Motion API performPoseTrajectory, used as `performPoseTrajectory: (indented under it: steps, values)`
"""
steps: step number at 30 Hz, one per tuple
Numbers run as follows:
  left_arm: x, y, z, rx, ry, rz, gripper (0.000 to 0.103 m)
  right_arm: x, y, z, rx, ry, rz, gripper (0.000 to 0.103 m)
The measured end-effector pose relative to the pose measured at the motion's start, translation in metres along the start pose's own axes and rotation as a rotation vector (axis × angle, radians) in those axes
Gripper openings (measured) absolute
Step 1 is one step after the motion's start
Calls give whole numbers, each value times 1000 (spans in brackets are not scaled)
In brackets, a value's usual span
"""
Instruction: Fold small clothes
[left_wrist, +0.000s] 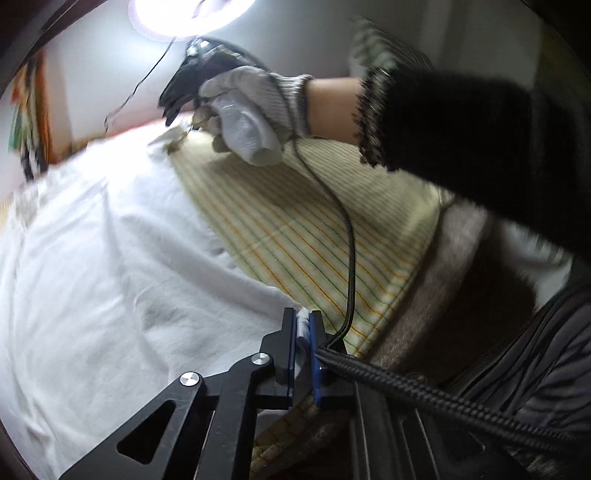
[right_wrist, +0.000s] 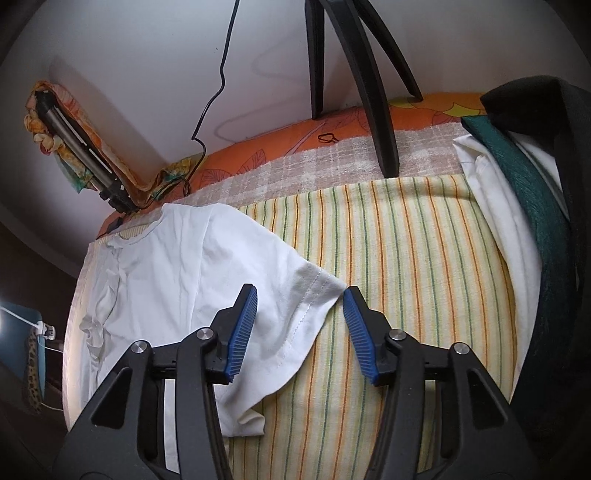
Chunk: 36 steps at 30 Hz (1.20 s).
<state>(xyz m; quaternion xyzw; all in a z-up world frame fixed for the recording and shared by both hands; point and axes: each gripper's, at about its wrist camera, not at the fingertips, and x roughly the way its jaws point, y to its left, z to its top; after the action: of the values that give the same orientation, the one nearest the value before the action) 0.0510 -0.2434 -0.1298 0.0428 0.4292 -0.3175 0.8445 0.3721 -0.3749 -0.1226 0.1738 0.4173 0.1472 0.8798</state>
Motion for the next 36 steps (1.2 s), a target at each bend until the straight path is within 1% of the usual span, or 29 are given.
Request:
performPoseTrajectory:
  steps: [1,2,3,4,6,9,11,12,14,16,19,23,26,30,36]
  values:
    - [-2,2,1,-19,-3,-8,2,2,3,0,-14,4,3,31]
    - [-4,2,0,-34,-7,-16,2,6,5,1,-21,23,11,9]
    - [-7,3,1,-45,-15,-26,2,8,7,0,-24,34,11,9]
    - [-10,2,0,-48,-24,-29,2,8,9,1,-31,27,1,8]
    - [-16,0,0,-51,-43,-41,2,3,13,4,-39,10,11,7]
    - [-22,1,3,-69,-71,-60,2,-19,12,18,-14,-63,69,6]
    - [-21,2,2,-82,-78,-67,2,-27,11,24,-10,-98,81,6]
    - [-18,2,2,-83,-70,-70,2,-25,11,24,-19,-91,61,6]
    - [-11,5,-1,-89,-53,-73,2,-11,15,21,-57,-50,-14,6]
    - [-8,10,-3,-120,-35,-91,2,2,18,15,-89,-18,-64,6]
    - [-15,14,-1,-150,-57,-106,2,4,21,14,-87,-18,-69,6]
    - [-27,18,-1,-172,-96,-113,2,-7,31,22,-90,-23,-87,6]
    - [-37,26,-2,-213,-118,-128,2,-19,49,28,-122,-37,-116,6]
    - [-53,36,-6,-257,-155,-124,2,-30,78,34,-169,-46,-157,6]
    - [-81,61,-22,-354,-200,-108,2,-33,137,36,-249,-41,-204,6]
